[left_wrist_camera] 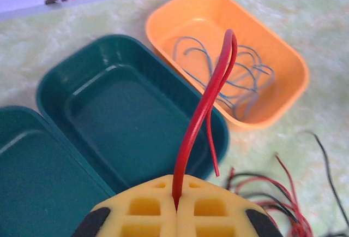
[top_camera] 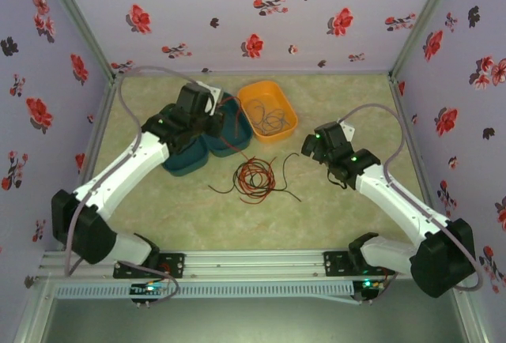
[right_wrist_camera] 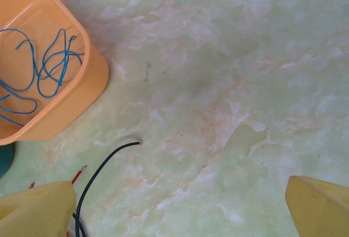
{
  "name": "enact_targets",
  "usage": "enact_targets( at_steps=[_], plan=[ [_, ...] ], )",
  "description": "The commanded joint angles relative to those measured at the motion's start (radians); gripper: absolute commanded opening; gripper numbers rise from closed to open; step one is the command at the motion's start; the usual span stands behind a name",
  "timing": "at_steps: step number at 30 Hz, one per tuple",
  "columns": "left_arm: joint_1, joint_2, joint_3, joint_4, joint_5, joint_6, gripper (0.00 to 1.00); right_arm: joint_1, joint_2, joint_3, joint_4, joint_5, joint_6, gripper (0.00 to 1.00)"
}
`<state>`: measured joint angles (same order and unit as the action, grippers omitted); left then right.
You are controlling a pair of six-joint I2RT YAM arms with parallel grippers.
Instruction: Untangle the cables
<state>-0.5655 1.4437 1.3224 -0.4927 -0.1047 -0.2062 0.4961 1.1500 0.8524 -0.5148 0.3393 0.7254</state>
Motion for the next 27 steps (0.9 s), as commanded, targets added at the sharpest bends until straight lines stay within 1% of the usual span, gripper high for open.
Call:
enact_targets(
  at_steps=[1,8,13,23,27],
  plan=[
    [0.055,0.055,0.043,0.058,-0.015,0.064,0.0,-0.005,-0.016,0.017,-0.027,0.038,-0.003,0.99],
    [0.146,0.172,0.105,0.072,-0.013,0.111,0.0,-0.005,-0.001,0.02,-0.014,0.03,0.006,0.99],
    [0.182,0.247,0.129,0.099,-0.002,0.134,0.0,-0.005,0.014,0.027,-0.012,0.02,0.008,0.99],
    [0.196,0.385,0.183,0.11,0.023,0.168,0.0,-0.005,0.039,0.039,-0.007,0.001,0.015,0.99],
    [0.195,0.437,0.21,0.072,0.071,0.168,0.0,-0.005,0.042,0.039,-0.008,0.003,0.014,0.99]
  ],
)
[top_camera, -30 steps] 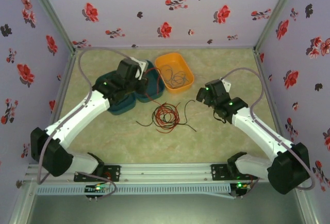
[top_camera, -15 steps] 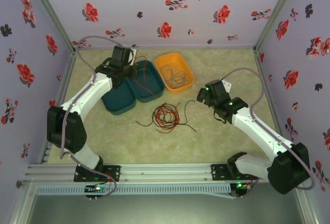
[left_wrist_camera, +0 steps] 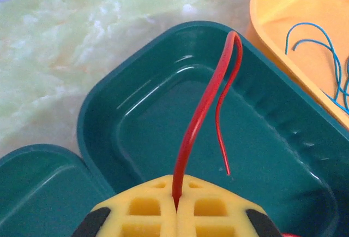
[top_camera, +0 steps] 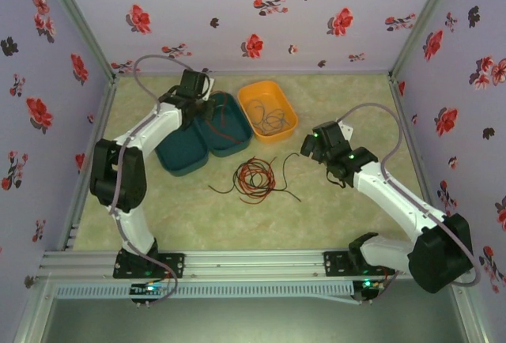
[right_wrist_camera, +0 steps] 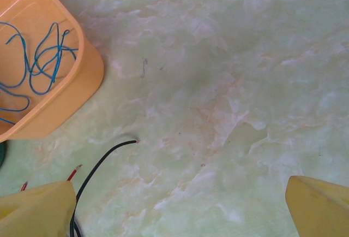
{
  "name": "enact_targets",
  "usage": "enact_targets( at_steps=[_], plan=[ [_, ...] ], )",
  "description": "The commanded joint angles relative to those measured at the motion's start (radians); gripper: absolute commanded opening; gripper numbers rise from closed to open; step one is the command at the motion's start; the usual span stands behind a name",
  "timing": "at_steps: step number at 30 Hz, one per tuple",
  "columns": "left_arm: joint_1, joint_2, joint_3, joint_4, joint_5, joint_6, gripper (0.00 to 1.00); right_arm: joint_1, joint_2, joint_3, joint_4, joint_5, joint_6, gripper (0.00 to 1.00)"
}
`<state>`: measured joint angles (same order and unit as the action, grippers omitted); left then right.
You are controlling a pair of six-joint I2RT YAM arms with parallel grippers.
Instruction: Untangle the cables
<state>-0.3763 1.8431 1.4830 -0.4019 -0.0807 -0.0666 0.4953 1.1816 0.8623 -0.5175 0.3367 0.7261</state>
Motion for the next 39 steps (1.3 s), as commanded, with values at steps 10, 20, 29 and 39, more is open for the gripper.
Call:
enact_targets(
  at_steps=[10,20,29,39],
  plan=[
    [0.017,0.179,0.183,-0.172,0.125,0.06,0.0,-0.004,0.02,0.029,-0.019,0.004,0.018,0.99],
    [0.023,0.209,0.214,-0.246,0.099,0.041,0.2,-0.004,0.021,0.021,-0.01,0.004,0.022,0.99],
    [0.017,0.127,0.216,-0.25,0.097,0.01,0.45,-0.004,0.015,0.019,-0.007,0.014,0.025,0.99],
    [-0.036,-0.103,0.105,-0.19,0.061,-0.056,0.76,-0.001,0.02,0.011,0.001,0.003,0.01,0.99]
  ],
)
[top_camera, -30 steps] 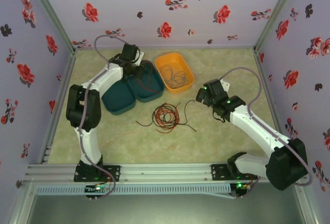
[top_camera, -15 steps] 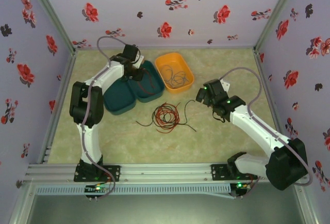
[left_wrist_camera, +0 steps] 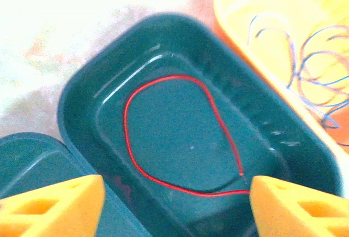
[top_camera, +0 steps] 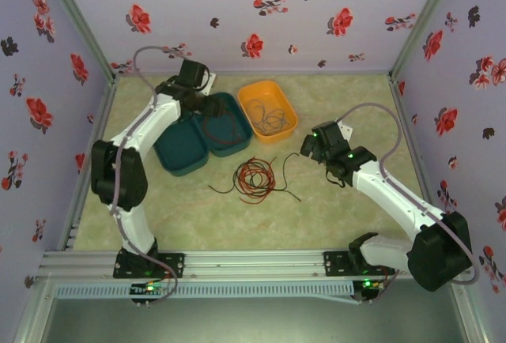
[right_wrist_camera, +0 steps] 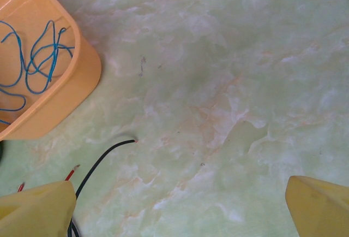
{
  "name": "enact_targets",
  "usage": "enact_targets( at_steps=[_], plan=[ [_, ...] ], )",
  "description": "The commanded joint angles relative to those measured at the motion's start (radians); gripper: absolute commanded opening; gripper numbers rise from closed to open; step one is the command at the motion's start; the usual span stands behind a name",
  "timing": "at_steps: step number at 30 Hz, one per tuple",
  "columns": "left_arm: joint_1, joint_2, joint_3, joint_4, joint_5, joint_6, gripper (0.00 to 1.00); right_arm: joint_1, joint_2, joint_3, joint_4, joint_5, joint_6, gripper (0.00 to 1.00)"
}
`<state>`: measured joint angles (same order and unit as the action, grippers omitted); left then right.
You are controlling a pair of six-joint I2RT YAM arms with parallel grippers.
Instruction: Untangle the cables
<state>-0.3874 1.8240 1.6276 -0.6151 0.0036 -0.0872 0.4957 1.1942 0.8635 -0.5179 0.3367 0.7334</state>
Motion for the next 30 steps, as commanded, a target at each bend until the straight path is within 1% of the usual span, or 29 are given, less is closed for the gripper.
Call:
enact_targets(
  at_steps=[1,3,4,5,6,8,10,16,18,21,24,26,28,30],
  plan=[
    [-0.034,-0.105,-0.057,0.03,-0.028,-0.043,0.78,0.0,0.007,0.008,0.004,0.004,-0.002,0.99],
    [-0.055,-0.162,-0.098,0.044,-0.042,-0.064,0.85,0.006,0.011,0.005,0.01,0.004,-0.012,0.99],
    [-0.066,-0.182,-0.122,0.055,-0.049,-0.073,0.9,0.007,0.013,0.006,0.012,-0.031,-0.021,0.99],
    [-0.077,-0.21,-0.151,0.069,-0.054,-0.085,0.97,0.01,0.017,0.007,0.017,-0.038,-0.029,0.99],
    [-0.091,-0.244,-0.184,0.087,-0.059,-0.098,1.0,0.015,0.023,0.01,0.02,-0.043,-0.031,0.99],
    [-0.115,-0.305,-0.261,0.13,-0.069,-0.124,1.0,0.021,0.035,0.012,0.031,-0.066,-0.034,0.98],
    [-0.14,-0.362,-0.336,0.176,-0.089,-0.154,1.0,0.032,0.05,0.012,0.05,-0.091,-0.034,0.95],
    [-0.226,-0.533,-0.599,0.338,-0.177,-0.256,1.0,0.084,0.112,0.018,0.122,-0.184,-0.007,0.8],
    [-0.241,-0.589,-0.688,0.408,-0.19,-0.308,1.0,0.108,0.141,0.033,0.132,-0.199,-0.004,0.75],
    [-0.256,-0.654,-0.798,0.501,-0.192,-0.357,1.0,0.138,0.188,0.054,0.144,-0.217,-0.003,0.7],
    [-0.276,-0.684,-0.865,0.556,-0.173,-0.347,1.0,0.145,0.231,0.069,0.142,-0.226,0.012,0.67],
    [-0.289,-0.676,-0.874,0.553,-0.15,-0.319,1.0,0.145,0.253,0.076,0.139,-0.224,0.022,0.66],
    [-0.308,-0.654,-0.867,0.539,-0.129,-0.272,1.0,0.144,0.269,0.082,0.136,-0.222,0.029,0.66],
    [-0.34,-0.62,-0.854,0.532,-0.111,-0.202,1.0,0.144,0.284,0.09,0.132,-0.214,0.032,0.69]
  ],
)
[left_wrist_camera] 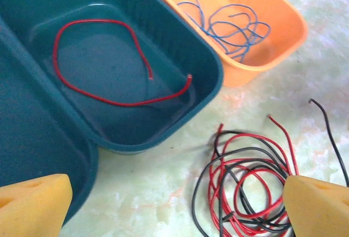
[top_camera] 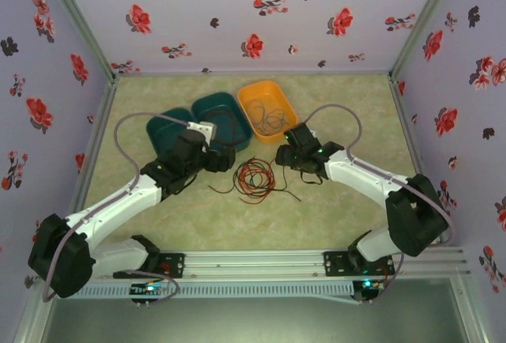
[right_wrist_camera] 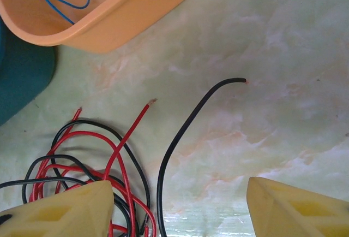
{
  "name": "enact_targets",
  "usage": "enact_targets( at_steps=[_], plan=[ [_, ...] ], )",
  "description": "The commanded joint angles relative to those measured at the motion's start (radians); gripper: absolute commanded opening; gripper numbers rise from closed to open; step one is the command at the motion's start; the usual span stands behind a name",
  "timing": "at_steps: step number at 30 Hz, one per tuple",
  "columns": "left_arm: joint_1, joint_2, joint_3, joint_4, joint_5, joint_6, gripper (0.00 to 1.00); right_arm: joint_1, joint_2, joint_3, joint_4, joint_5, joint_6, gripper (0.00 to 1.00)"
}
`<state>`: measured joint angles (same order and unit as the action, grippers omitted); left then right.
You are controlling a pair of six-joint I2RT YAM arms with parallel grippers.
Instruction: Untangle the cables
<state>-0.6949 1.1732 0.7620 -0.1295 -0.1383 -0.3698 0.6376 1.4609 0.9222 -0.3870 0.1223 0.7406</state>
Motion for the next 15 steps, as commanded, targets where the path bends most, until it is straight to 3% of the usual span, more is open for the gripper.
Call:
enact_targets(
  at_steps=[1,6,15],
  plan=[
    [-0.046,0.048,0.018,0.046,0.043,0.11,1.0,0.001,0.027,0.036,-0.01,0.009,0.027,0.71],
    [-0.093,0.189,0.078,0.042,0.132,0.235,0.92,-0.026,0.075,0.08,-0.088,0.042,0.031,0.77],
    [-0.11,0.392,0.239,-0.064,0.284,0.324,0.78,-0.074,0.085,0.074,-0.077,-0.017,0.031,0.88]
  ],
)
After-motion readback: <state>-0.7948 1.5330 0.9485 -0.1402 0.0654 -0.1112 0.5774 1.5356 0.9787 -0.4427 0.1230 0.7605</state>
